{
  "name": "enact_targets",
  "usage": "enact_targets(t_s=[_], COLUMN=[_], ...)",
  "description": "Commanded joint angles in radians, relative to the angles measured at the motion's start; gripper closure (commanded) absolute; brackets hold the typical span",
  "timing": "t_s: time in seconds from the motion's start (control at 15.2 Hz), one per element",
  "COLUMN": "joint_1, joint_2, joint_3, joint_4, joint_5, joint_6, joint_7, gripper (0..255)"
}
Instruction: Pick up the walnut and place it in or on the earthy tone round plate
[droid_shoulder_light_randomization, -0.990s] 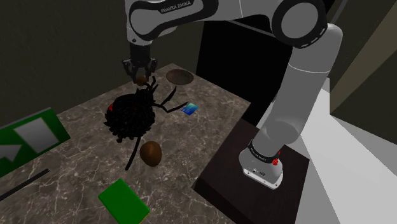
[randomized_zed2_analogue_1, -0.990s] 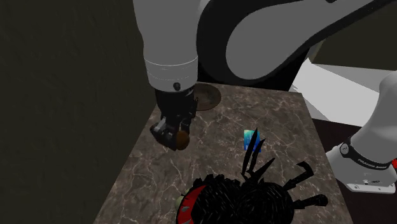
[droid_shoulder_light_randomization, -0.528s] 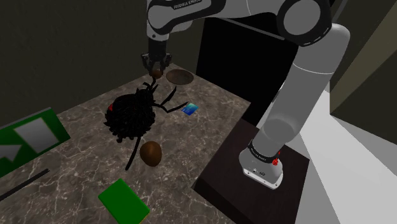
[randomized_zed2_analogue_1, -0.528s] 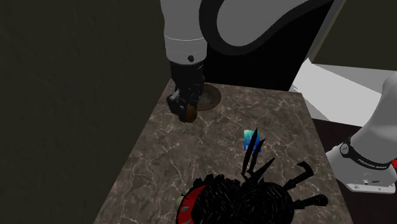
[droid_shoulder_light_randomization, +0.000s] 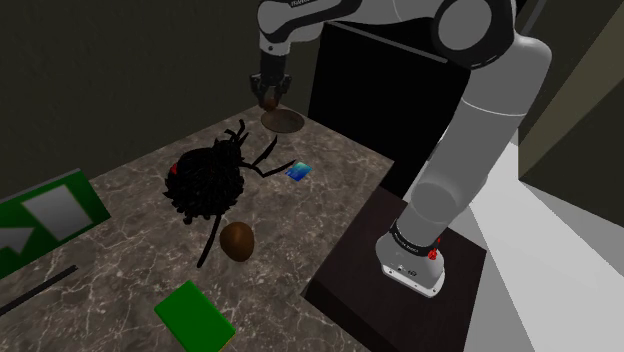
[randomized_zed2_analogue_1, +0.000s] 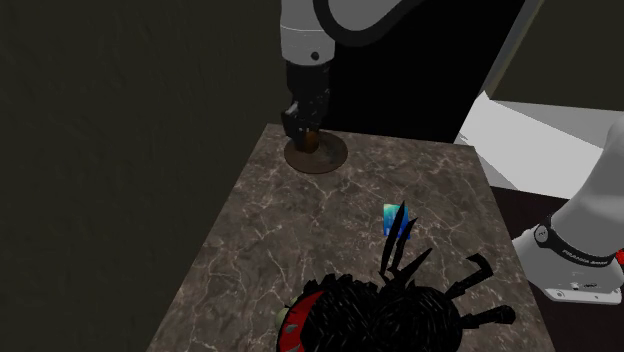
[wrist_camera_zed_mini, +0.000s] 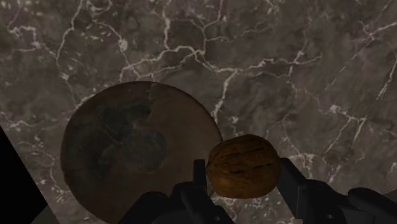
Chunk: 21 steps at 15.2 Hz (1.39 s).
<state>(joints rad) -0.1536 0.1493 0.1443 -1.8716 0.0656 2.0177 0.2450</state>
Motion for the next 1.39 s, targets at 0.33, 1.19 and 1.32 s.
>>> enact_targets(t_s=[0.33, 1.19, 1.32], joint_1=[-0.081, -0.079, -0.078], joint_2=[0.026, 0.091, 0.097], joint_3=[-0.058, -0.058, -0.058], joint_4=[0.034, -0.060, -0.066], joint_5=[0.006, 0.006, 0.006], joint_6=[-0.019, 0.140, 0.152], joint_7=[-0.142, -0.150, -0.151], gripper=[255, 255, 255])
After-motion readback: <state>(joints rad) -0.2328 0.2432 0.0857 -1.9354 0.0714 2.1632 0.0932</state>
